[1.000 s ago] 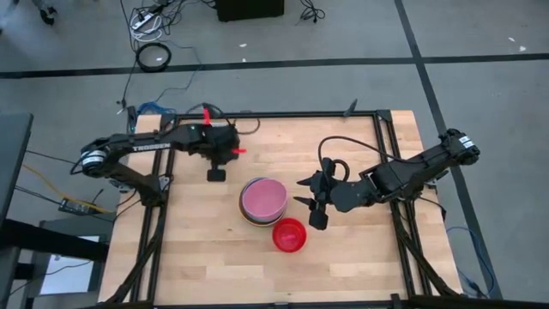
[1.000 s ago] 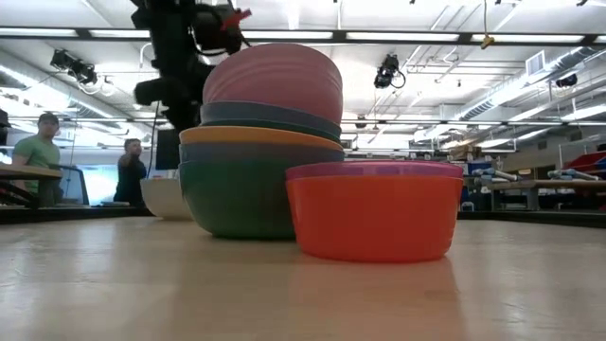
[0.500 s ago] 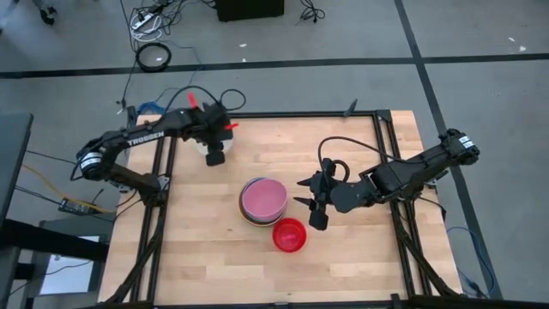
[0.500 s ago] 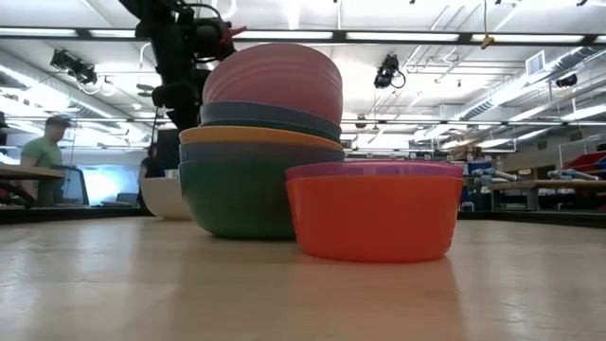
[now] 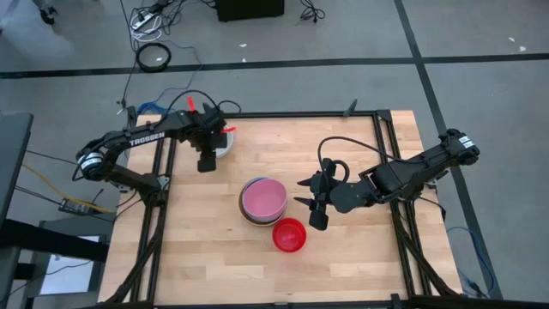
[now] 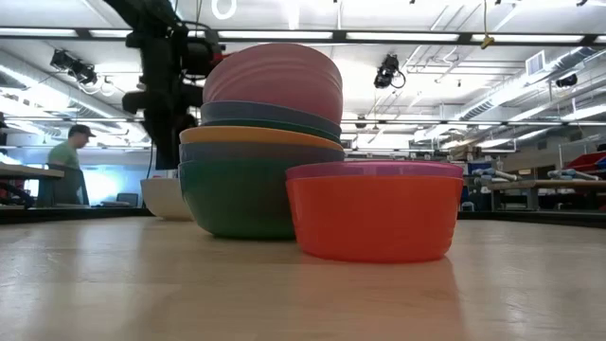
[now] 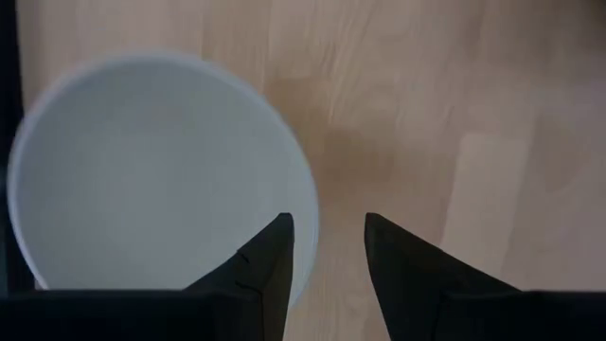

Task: Nest bowls inside each other
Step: Stack the white bowl on top of the pink bowl

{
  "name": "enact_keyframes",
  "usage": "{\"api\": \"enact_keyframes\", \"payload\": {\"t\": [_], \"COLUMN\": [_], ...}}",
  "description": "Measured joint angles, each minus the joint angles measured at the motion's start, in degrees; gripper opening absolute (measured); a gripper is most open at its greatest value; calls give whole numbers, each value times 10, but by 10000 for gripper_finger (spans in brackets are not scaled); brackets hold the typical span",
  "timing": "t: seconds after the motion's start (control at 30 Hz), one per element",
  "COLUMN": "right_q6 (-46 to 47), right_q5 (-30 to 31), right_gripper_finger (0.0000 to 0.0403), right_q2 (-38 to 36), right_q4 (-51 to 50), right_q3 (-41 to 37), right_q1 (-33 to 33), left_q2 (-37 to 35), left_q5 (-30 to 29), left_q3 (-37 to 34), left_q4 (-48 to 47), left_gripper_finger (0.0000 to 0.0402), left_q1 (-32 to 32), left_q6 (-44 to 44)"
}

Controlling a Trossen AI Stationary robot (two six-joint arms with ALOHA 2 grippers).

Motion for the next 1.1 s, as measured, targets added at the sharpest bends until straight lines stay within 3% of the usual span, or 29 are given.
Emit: {"api": "enact_keyframes", "payload": {"t": [0.63,0.73,0.93,1.1], "right_q6": [10,10,16,17], "right_q5": [0,0,0,0], "right_gripper_finger": [194,194,194,194], "right_q2": [0,0,0,0], "right_q4": [0,0,0,1], "right_q3": [0,0,0,0], "right_q1": [0,0,0,0], "left_q2": [6,6,6,6], "left_q5": [-26,-26,-27,-27], "left_q3": [-90,-102,-109,-109], "left_q4": [123,132,148,162], "left_gripper_finger": [136,111,15,12], "left_q1": [4,4,4,4], "left_q6": [-16,-20,-31,-34]}}
